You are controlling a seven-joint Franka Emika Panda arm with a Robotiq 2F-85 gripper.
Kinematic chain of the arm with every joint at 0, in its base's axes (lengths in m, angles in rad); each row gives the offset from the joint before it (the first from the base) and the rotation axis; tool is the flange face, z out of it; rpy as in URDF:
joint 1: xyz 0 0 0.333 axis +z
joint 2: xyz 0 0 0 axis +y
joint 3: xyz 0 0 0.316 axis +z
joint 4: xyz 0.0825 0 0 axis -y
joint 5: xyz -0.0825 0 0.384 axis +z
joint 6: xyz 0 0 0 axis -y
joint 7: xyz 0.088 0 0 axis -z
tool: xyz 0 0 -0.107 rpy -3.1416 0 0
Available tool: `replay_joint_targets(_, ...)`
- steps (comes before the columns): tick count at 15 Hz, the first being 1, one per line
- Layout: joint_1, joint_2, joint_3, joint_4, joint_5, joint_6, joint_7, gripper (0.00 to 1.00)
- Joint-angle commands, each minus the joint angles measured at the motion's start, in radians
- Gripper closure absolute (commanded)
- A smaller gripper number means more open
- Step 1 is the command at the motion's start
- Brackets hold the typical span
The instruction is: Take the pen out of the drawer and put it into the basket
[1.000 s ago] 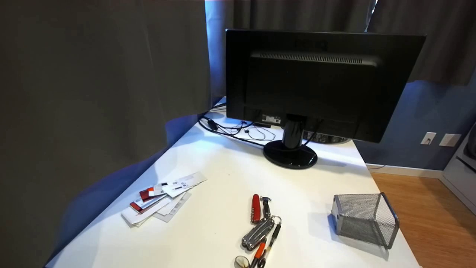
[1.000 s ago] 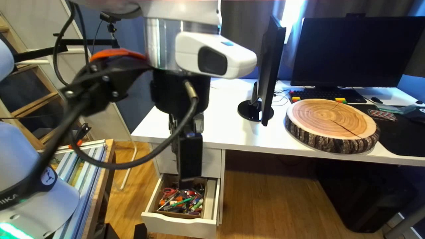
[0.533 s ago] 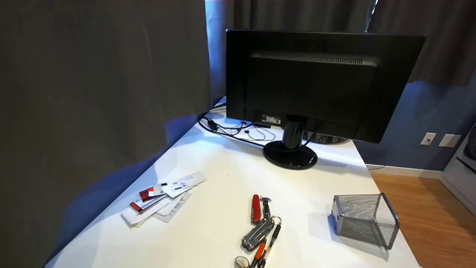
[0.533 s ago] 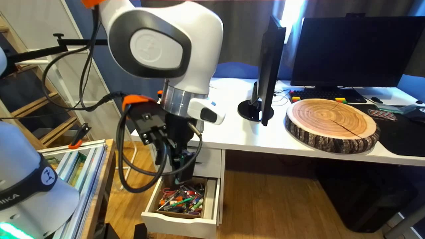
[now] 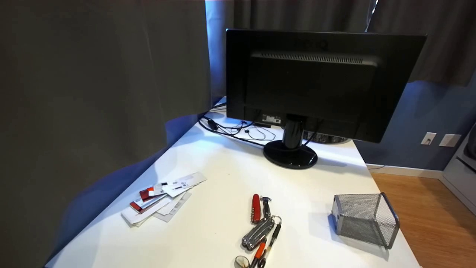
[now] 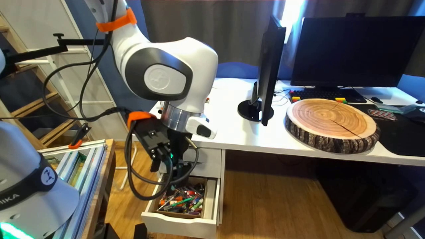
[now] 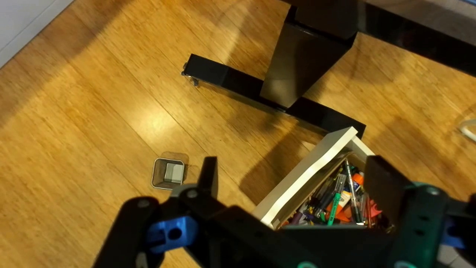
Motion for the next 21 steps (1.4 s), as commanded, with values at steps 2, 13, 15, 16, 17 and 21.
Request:
replay_joint_targets(2, -0.004, 0.000, 0.005, 0.002, 0.001, -0.003, 0.000, 0.00)
replay_joint_targets(13, 0.072, 0.466, 0.218, 0.297, 0.122, 0.140, -0.209, 0.00)
replay_joint_targets(15, 0.056, 0.584, 0.257, 0.363, 0.149, 0.196, -0.249, 0.00)
replay_joint_targets(16, 0.056, 0.643, 0.261, 0.396, 0.149, 0.230, -0.252, 0.00)
replay_joint_targets(17, 0.049, 0.698, 0.269, 0.422, 0.155, 0.273, -0.251, 0.00)
replay_joint_targets(21, -0.011, 0.885, 0.299, 0.504, 0.115, 0.403, -0.314, 0.00)
